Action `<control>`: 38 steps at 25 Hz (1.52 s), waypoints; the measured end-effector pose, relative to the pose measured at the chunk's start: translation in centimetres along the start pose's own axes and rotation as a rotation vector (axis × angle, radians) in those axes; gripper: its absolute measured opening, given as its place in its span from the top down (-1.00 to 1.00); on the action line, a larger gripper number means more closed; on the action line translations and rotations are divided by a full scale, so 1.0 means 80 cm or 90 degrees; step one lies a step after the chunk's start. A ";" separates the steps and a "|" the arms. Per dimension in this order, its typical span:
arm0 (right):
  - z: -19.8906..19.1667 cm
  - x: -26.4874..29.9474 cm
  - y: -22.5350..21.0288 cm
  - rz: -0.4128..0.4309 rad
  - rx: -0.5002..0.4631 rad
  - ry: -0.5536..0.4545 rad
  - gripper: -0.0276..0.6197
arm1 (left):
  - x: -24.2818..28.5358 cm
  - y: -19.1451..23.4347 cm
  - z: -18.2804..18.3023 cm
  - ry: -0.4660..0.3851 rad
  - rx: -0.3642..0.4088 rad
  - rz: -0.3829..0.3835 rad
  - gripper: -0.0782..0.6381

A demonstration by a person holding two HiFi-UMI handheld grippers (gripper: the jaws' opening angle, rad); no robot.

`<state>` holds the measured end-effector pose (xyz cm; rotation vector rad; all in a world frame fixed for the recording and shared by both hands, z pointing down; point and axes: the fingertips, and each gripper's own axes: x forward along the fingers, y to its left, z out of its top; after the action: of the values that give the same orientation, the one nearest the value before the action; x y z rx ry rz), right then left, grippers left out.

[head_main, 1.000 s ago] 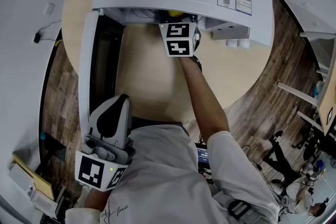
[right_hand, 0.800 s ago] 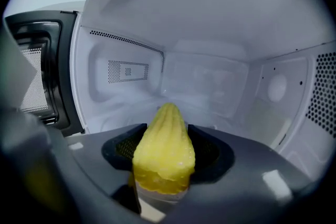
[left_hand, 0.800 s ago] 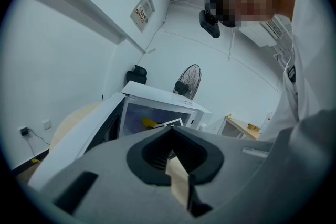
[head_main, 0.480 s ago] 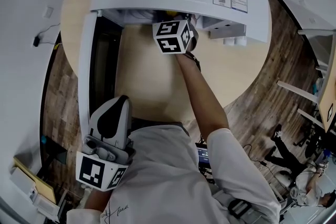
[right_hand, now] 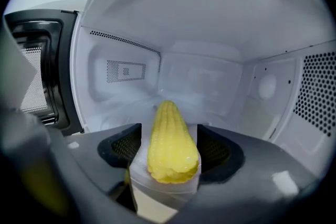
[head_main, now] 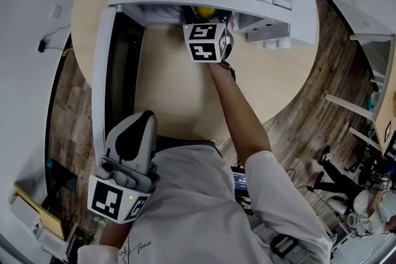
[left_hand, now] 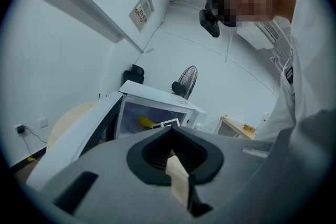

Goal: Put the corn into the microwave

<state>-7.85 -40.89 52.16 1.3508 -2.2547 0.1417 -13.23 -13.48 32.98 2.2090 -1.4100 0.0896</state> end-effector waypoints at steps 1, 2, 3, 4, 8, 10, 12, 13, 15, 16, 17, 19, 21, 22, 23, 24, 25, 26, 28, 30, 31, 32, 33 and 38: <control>0.002 -0.003 -0.002 -0.005 0.008 -0.004 -0.10 | -0.001 -0.001 0.001 -0.002 0.001 0.000 0.81; 0.004 -0.005 -0.004 -0.009 0.019 -0.007 -0.10 | -0.002 -0.001 0.002 -0.004 0.002 0.000 0.81; 0.005 -0.008 -0.006 -0.011 0.029 -0.009 -0.10 | -0.004 -0.002 0.002 -0.005 0.002 0.001 0.81; 0.006 -0.010 -0.006 -0.011 0.036 -0.010 -0.10 | -0.006 -0.003 0.003 -0.006 0.003 0.002 0.81; 0.006 -0.020 -0.001 0.000 0.056 -0.008 -0.10 | -0.013 -0.006 0.003 -0.010 0.009 0.003 0.81; 0.006 -0.027 0.000 0.004 0.070 -0.012 -0.10 | -0.016 -0.007 0.003 -0.012 0.011 0.005 0.81; 0.007 -0.035 0.002 0.006 0.079 -0.015 -0.09 | -0.019 -0.009 0.002 -0.015 0.011 0.006 0.81; 0.008 -0.038 0.002 0.006 0.081 -0.016 -0.09 | -0.021 -0.011 0.002 -0.016 0.011 0.007 0.81; 0.009 -0.045 0.002 0.007 0.084 -0.018 -0.09 | -0.025 -0.014 0.000 -0.020 0.010 0.008 0.81; 0.009 -0.049 0.002 0.007 0.084 -0.019 -0.09 | -0.027 -0.017 0.000 -0.023 0.008 0.006 0.81; 0.010 -0.053 0.003 0.008 0.084 -0.020 -0.09 | -0.028 -0.020 0.000 -0.026 0.005 0.002 0.81; 0.011 -0.061 0.003 0.012 0.083 -0.022 -0.03 | -0.030 -0.027 -0.001 -0.032 0.000 -0.006 0.81; 0.013 -0.068 0.003 0.015 0.085 -0.025 0.00 | -0.031 -0.031 -0.001 -0.034 0.005 -0.010 0.81; 0.013 -0.072 0.003 0.016 0.087 -0.026 0.01 | -0.031 -0.032 0.000 -0.035 0.008 -0.010 0.81; 0.013 -0.075 0.003 0.017 0.088 -0.027 0.02 | -0.032 -0.033 0.001 -0.037 0.010 -0.008 0.81; 0.013 -0.080 0.003 0.019 0.089 -0.026 0.03 | -0.033 -0.033 0.002 -0.040 0.011 -0.006 0.81; 0.012 -0.084 0.003 0.022 0.090 -0.024 0.03 | -0.034 -0.033 0.003 -0.042 0.012 -0.004 0.81; 0.010 -0.087 0.003 0.026 0.091 -0.021 0.05 | -0.035 -0.035 0.003 -0.045 0.014 -0.003 0.81; 0.009 -0.095 0.003 0.032 0.094 -0.016 0.10 | -0.035 -0.040 0.004 -0.048 0.018 -0.005 0.81; 0.009 -0.104 0.001 0.034 0.097 -0.016 0.13 | -0.035 -0.047 0.004 -0.049 0.027 -0.007 0.81; 0.009 -0.109 0.000 0.036 0.100 -0.017 0.14 | -0.034 -0.050 0.003 -0.048 0.034 -0.008 0.81; 0.010 -0.114 0.000 0.039 0.102 -0.018 0.16 | -0.034 -0.053 0.002 -0.047 0.039 -0.008 0.81; 0.010 -0.118 -0.001 0.041 0.104 -0.019 0.17 | -0.034 -0.055 0.002 -0.047 0.040 -0.010 0.81; 0.011 -0.142 -0.005 0.062 0.127 -0.024 0.25 | -0.034 -0.063 -0.003 -0.049 0.027 -0.012 0.81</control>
<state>-3.50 -32.35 46.00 1.3520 -2.3908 0.3866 -10.05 -9.42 30.37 2.2820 -1.4395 0.0280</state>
